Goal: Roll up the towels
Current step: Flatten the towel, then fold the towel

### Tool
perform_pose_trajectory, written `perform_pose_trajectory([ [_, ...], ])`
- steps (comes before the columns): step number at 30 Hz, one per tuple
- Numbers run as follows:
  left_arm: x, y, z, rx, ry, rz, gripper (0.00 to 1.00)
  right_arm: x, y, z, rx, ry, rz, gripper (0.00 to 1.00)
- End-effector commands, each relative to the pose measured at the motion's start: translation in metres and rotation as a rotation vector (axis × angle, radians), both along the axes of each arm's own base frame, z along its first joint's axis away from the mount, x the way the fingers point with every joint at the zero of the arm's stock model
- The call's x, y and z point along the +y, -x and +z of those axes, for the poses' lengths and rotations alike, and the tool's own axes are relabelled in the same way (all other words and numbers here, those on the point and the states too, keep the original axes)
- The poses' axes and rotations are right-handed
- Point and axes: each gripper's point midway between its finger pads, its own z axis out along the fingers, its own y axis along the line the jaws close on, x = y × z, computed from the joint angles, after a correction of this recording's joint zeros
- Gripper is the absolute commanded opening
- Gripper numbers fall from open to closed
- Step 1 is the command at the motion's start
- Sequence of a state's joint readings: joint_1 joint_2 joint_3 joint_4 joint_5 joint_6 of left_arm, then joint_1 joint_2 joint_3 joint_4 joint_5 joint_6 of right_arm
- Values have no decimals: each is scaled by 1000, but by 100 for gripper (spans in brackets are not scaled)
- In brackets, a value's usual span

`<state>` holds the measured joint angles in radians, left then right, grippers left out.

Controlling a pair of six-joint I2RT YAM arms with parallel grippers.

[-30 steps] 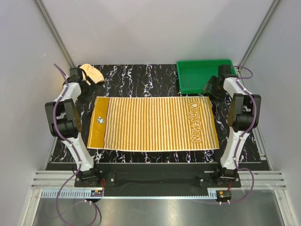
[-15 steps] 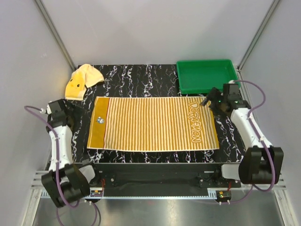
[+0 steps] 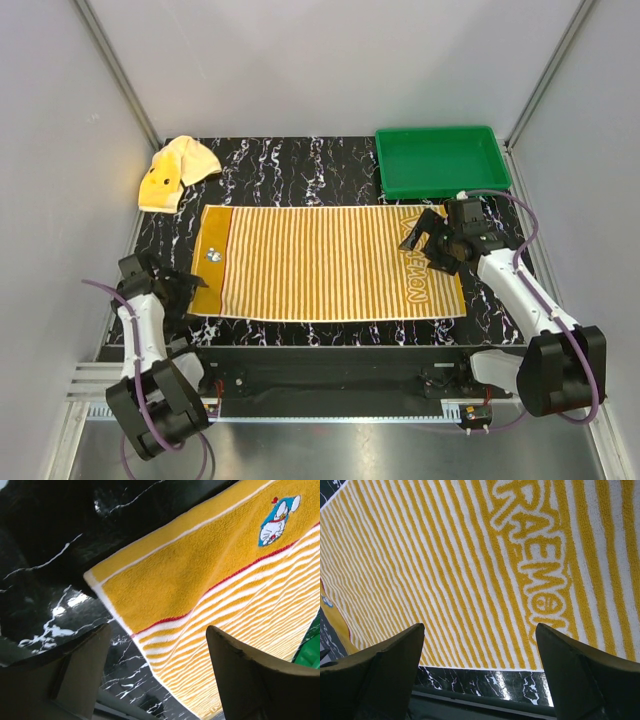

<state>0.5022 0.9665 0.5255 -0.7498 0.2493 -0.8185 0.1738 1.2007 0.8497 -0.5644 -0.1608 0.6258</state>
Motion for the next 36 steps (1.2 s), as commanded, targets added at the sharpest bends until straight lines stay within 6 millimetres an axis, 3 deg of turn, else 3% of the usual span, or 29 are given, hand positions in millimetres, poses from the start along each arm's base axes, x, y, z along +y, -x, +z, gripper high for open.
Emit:
perform_pose_trajectory([
  [1, -1, 7, 17, 1, -49, -42, 79, 6, -7, 1, -33, -23, 33, 100],
  [3, 3, 11, 20, 38, -86, -32, 78, 7, -10, -2, -30, -28, 35, 100],
  [6, 22, 8, 39, 81, -197, -35, 78, 11, -15, -5, -33, -40, 42, 100],
  [7, 36, 7, 53, 102, -278, -25, 79, 11, -15, -7, -28, -38, 43, 100],
  [10, 52, 6, 61, 158, -344, -40, 82, 11, -18, -9, -29, -31, 55, 100],
  [14, 45, -6, 43, 184, -276, -87, 81, 10, -22, -10, -36, -15, 65, 100],
  [16, 46, -8, 24, 229, -265, -94, 80, 11, -24, -13, -31, -17, 71, 100],
  [21, 39, -1, -15, 293, -226, -87, 80, 13, -26, -21, -23, -20, 83, 100],
  [29, 46, 2, -32, 361, -287, -83, 78, 8, -29, -34, -3, -5, 94, 100],
  [36, 56, -5, -38, 357, -334, -72, 67, 1, -31, -39, 8, -12, 90, 99],
])
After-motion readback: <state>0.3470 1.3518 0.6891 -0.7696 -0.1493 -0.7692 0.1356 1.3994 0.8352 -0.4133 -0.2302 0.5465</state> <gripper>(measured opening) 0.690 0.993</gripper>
